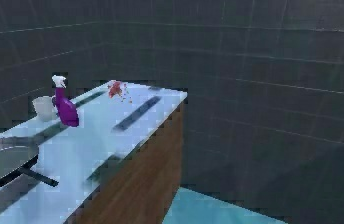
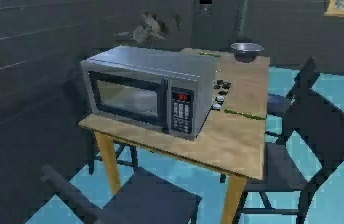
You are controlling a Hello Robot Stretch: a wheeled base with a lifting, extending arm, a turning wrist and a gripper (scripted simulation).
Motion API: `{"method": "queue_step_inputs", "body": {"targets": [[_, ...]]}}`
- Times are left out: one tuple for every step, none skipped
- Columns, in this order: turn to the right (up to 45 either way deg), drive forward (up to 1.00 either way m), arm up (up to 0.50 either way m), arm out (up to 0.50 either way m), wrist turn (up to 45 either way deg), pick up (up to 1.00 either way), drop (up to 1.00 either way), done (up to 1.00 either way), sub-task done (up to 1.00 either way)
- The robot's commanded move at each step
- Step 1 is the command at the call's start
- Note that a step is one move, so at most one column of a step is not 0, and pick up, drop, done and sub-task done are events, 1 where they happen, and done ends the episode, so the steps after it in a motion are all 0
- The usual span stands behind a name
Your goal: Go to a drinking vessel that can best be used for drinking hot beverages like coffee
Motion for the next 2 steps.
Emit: {"method": "queue_step_inputs", "body": {"targets": [[-33.0,0.0,0.0,0.0,0.0,0.0,0.0,0.0,0.0],[0.0,0.0,0.0,0.0,0.0,0.0,0.0,1.0,0.0]]}}
